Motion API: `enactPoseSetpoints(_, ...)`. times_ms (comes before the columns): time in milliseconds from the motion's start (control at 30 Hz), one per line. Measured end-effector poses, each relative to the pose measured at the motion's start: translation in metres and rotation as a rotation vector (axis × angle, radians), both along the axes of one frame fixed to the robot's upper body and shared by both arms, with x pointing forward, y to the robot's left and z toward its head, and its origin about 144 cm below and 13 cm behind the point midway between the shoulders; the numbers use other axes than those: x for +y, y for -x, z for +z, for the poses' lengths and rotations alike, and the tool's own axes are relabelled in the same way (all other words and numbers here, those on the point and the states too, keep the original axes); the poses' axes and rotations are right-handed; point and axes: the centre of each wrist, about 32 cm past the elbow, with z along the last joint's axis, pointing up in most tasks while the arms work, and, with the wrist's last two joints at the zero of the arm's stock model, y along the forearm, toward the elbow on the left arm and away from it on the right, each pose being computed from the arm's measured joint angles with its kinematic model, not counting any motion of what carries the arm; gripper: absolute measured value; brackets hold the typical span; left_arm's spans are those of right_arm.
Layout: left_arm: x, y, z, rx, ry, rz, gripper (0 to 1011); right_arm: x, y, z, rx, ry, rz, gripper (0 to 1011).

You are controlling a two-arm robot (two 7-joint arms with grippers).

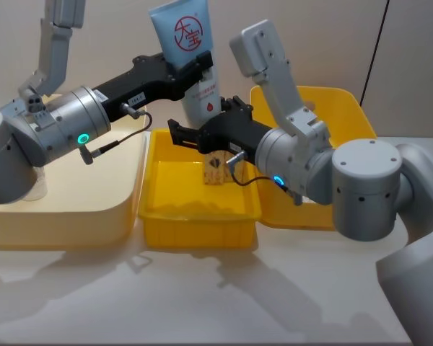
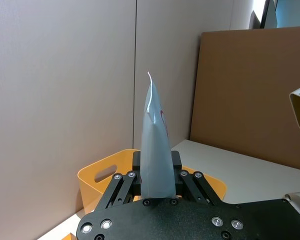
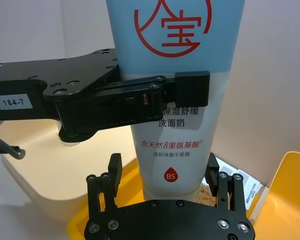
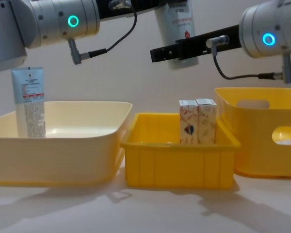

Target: Bimanual collaborative sorting of washing and personal care products

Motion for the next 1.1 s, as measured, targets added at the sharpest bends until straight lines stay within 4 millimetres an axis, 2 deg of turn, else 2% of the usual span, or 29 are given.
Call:
enactPoseSetpoints(800,0.002,0.003,0.000,0.005,0.002,0.007,310,0.011,-0.007,0.001,-0.009,-0.010,-0.033,1001)
enactPoseSetpoints(1000,0.002,0.003,-0.001,0.004,0.004,0.010,310,0.012,-0.007,0.001,-0.010,-0.012,-0.036,905)
enactPoseSetpoints(1100,0.002,0.003,-0.001,0.004,0.004,0.011,308,0.012,-0.008,0.001,-0.010,-0.012,-0.037,812)
